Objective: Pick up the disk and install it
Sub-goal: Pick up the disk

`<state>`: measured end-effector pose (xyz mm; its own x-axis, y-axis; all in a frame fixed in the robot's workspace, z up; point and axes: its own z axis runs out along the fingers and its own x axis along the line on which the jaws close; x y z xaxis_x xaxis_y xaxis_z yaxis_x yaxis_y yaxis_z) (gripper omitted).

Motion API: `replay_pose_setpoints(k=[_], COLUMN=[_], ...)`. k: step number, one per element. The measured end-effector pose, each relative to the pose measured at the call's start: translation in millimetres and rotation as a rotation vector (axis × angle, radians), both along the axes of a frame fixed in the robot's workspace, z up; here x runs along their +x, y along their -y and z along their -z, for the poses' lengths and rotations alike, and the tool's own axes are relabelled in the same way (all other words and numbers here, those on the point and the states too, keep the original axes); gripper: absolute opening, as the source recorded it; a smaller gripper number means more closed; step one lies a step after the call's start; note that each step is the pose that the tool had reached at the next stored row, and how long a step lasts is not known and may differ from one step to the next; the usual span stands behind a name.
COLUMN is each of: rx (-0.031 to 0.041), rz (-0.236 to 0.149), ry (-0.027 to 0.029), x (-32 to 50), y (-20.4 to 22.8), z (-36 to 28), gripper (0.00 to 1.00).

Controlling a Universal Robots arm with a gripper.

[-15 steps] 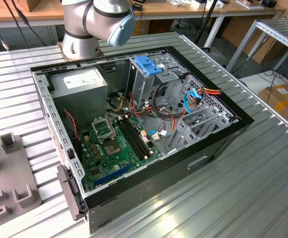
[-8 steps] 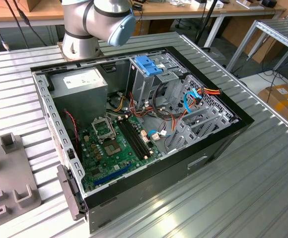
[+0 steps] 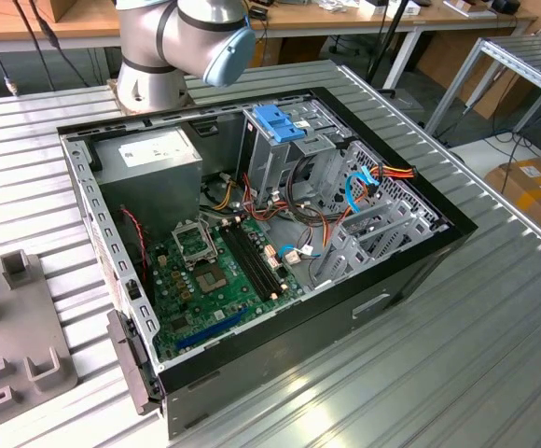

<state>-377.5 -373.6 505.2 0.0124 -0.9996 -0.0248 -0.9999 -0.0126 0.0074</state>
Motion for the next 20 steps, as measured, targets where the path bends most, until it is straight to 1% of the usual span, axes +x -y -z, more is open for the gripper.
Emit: replay_pose_setpoints(k=[8, 13, 15, 17, 19, 20], rx=[-0.0001, 0.0, 0.0, 0.0, -0.0001, -0.0001], rz=[0.0, 0.0, 0.0, 0.0, 0.0, 0.0], ry=[0.0, 0.0, 0.0, 0.0, -0.0001, -0.0001], x=[10.7, 23.3, 25.7, 30.2, 37.8, 40.1], y=[0.0, 0.0, 0.0, 0.0, 0.0, 0.0], z=[0.0, 0.0, 0.0, 0.0, 0.0, 0.0], gripper=[0.37, 0.37, 0.37, 0.37, 0.37, 0.37])
